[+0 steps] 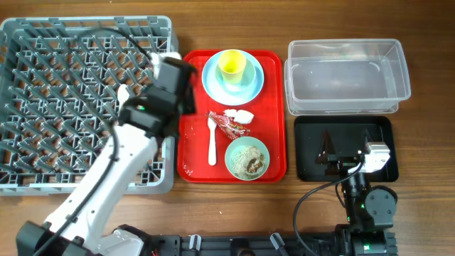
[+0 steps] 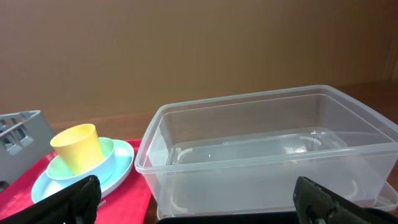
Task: Sort waste into correct bins and load items into the dishwasher rack
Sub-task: 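Return the left gripper to the tray and grasp the white fork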
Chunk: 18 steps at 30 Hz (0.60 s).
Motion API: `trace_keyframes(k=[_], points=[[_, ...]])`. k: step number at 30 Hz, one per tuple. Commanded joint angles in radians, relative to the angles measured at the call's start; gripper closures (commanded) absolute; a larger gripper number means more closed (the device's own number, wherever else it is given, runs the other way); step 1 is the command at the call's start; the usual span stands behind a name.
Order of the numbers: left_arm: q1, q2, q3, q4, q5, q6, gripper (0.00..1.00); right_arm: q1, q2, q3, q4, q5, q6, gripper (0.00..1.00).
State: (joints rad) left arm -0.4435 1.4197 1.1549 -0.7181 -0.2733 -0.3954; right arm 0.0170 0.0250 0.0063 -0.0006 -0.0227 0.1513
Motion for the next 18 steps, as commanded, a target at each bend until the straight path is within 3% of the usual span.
trace_keyframes(k=[1,3,5,9,18], points=[[-0.104,0.084,-0.05,-0.022,0.076,-0.256,0.87,0.005,-0.002,-0.001,0.004,-0.008,-0.018,0.0],[-0.156,0.146,-0.07,-0.023,0.08,-0.276,0.76,0.005,-0.002,-0.001,0.004,-0.008,-0.018,0.0],[-0.187,0.205,-0.072,-0.016,0.08,-0.288,0.7,0.005,-0.002,-0.001,0.004,-0.008,-0.018,0.0],[-0.187,0.284,-0.072,0.018,0.108,-0.347,0.69,0.005,-0.002,-0.001,0.004,-0.008,-0.018,0.0],[-0.178,0.428,-0.072,0.136,0.123,-0.346,0.67,0.005,-0.002,-0.001,0.004,-0.008,-0.018,0.0]])
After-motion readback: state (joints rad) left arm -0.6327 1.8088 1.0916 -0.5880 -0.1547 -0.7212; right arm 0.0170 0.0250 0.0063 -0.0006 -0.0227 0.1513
